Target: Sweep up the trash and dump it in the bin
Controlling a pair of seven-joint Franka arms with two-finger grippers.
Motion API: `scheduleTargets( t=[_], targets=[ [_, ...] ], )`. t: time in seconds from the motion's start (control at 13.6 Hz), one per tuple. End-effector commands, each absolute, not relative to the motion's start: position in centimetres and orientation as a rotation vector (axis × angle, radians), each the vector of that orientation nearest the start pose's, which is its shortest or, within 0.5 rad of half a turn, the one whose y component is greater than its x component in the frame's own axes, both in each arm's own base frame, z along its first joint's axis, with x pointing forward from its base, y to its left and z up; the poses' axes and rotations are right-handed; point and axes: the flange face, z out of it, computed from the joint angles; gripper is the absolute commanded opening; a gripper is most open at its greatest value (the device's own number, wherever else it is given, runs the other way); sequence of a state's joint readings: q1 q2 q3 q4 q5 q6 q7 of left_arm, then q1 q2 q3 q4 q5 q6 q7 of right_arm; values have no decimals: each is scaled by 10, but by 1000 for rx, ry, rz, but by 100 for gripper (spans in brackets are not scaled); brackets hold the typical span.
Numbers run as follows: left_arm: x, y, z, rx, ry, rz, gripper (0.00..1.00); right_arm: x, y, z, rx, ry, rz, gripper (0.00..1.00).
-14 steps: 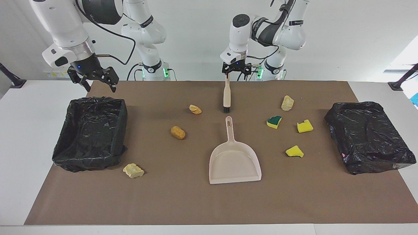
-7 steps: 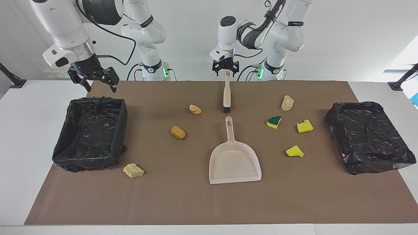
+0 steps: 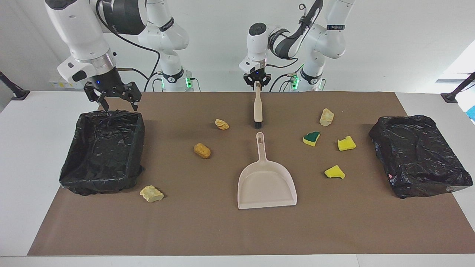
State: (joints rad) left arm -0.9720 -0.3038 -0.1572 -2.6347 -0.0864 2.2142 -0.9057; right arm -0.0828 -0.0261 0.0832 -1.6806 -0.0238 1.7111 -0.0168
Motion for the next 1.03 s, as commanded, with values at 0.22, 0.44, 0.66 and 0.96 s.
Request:
scheduleTargets(
  t=[0.22,0.44,0.66,0.96],
  targets=[
    [185,-350,345,-3024,157,159,3,552,5,597,-3151,-7,-111,100],
    [193,-346,357,-2991,122,190,0,557,14,573,-3087,-4,-72,100],
    [238,-326,392,-2942,-37,226,0,559,48,543,-3042,-61,-69,100],
    [280,-266,426,-2866,-237,178,0,576,100,512,-2937,-116,-81,100]
  ],
)
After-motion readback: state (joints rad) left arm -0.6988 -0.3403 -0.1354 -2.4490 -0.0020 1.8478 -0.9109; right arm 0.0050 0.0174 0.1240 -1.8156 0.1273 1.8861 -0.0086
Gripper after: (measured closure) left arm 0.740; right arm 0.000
